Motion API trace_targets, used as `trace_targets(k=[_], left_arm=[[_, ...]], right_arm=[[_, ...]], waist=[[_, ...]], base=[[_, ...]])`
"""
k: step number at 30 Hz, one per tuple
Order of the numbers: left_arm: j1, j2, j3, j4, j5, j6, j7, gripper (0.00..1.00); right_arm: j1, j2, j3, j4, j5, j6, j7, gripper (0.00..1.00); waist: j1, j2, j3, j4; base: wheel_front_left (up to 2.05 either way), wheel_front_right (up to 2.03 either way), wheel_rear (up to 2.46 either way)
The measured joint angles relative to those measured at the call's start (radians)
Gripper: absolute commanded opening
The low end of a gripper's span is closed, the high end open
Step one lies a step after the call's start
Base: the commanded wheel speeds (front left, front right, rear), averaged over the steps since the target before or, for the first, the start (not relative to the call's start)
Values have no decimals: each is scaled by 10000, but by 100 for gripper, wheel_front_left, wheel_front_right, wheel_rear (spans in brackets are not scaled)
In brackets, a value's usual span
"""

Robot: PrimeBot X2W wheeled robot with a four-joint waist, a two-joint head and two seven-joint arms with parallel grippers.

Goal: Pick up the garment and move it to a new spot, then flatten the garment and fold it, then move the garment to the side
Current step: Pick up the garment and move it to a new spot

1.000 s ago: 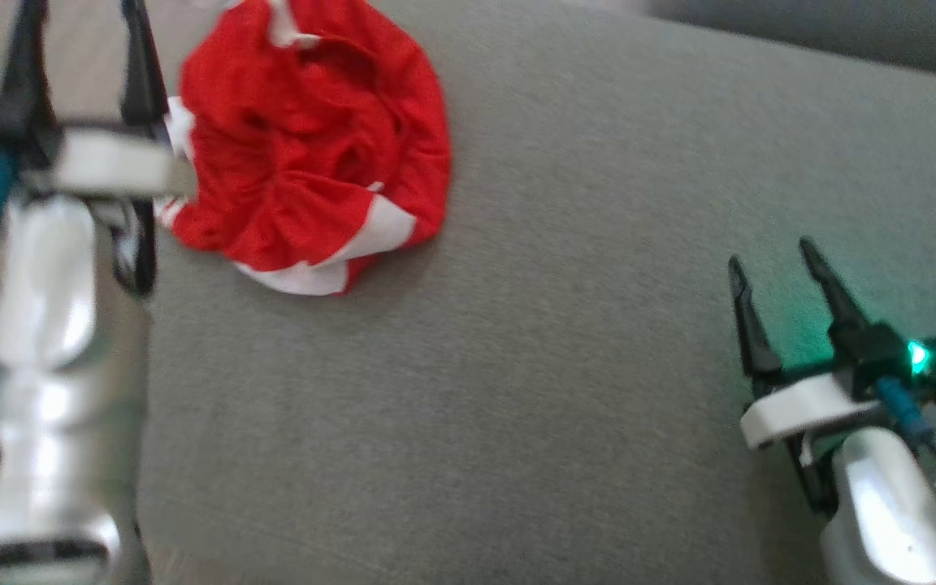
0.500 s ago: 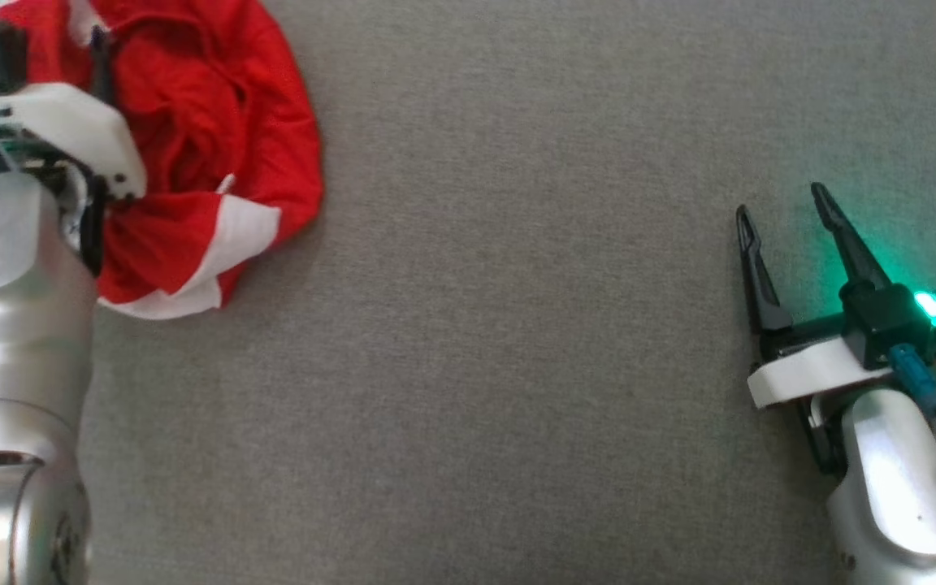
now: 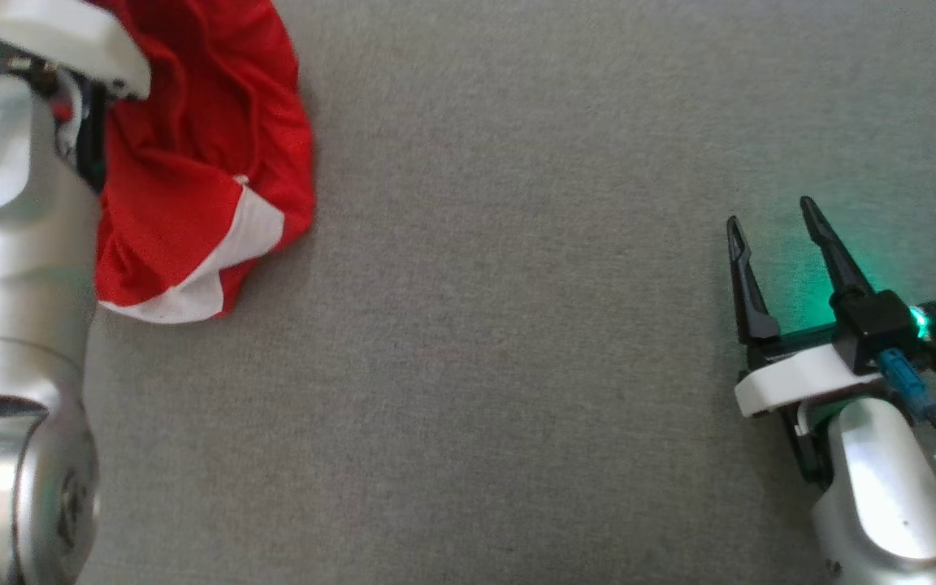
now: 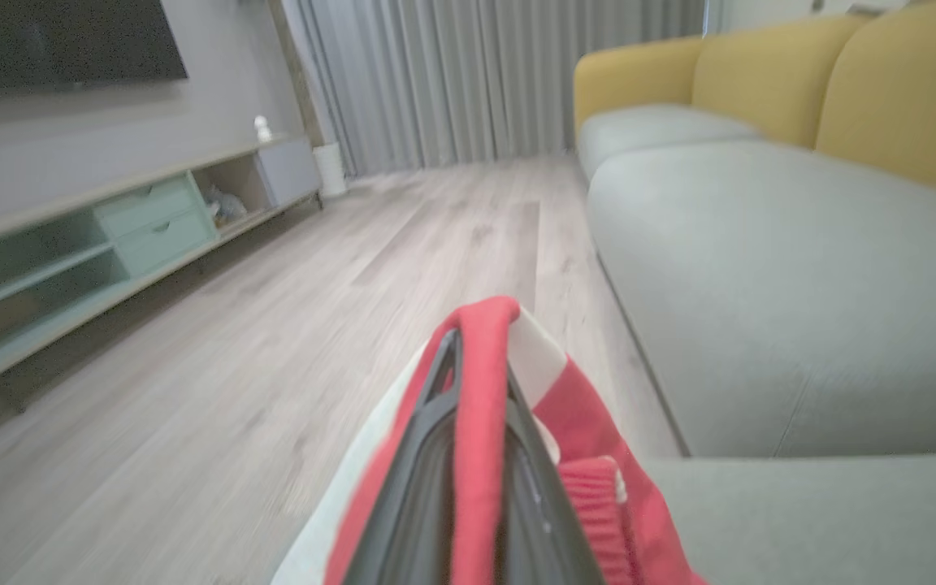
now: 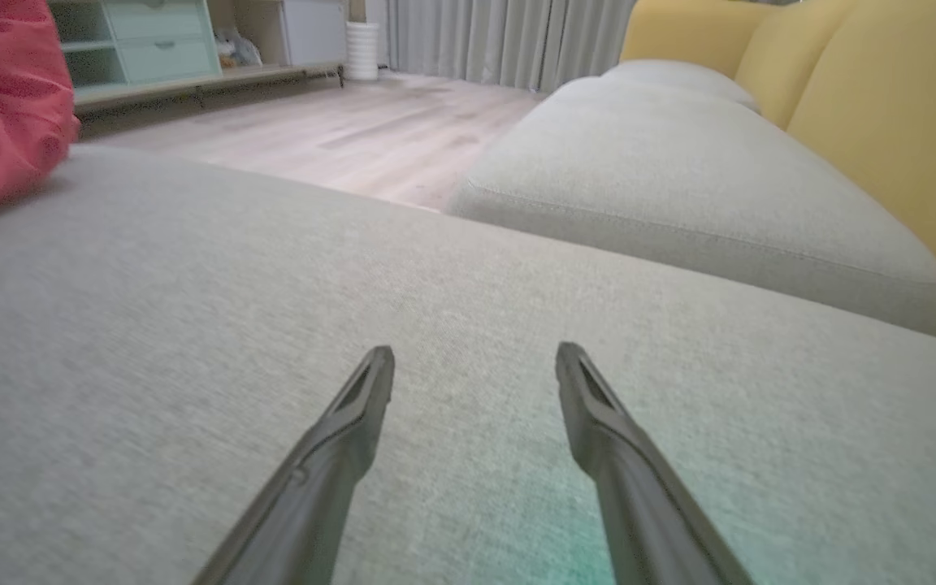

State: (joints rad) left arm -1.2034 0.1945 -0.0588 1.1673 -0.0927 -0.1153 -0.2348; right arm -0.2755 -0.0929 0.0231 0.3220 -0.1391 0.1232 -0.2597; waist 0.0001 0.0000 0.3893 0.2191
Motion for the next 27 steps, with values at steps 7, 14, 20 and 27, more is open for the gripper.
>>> trace_targets(k=[7, 14, 20, 27], left_arm=[[-490, -604, -1016, -1166, -723, -98, -88, 0], [-561, -662, -2685, -2673, -2522, -169, 709, 0], [-557, -535, -2966, -3530, -3624, -169, 1055, 0], [-349, -1166, -3256, -3661, -3726, 25, 1001, 0]], right_arm=[[173, 280, -17, 23, 382, 0, 6, 100], [1025, 343, 272, 90, 1032, 0, 13, 100], [1340, 395, 591, 148, 1751, 0, 15, 100], [1483, 407, 807, 192, 2290, 0, 15, 100]], waist=[[-2, 0, -914, -629], [-2, 0, -1824, -2088], [-3, 1, -2505, -3694], [-3, 1, -2925, -5340]], base=[[0, 0, 0], [0, 0, 0], [0, 0, 0], [0, 0, 0]])
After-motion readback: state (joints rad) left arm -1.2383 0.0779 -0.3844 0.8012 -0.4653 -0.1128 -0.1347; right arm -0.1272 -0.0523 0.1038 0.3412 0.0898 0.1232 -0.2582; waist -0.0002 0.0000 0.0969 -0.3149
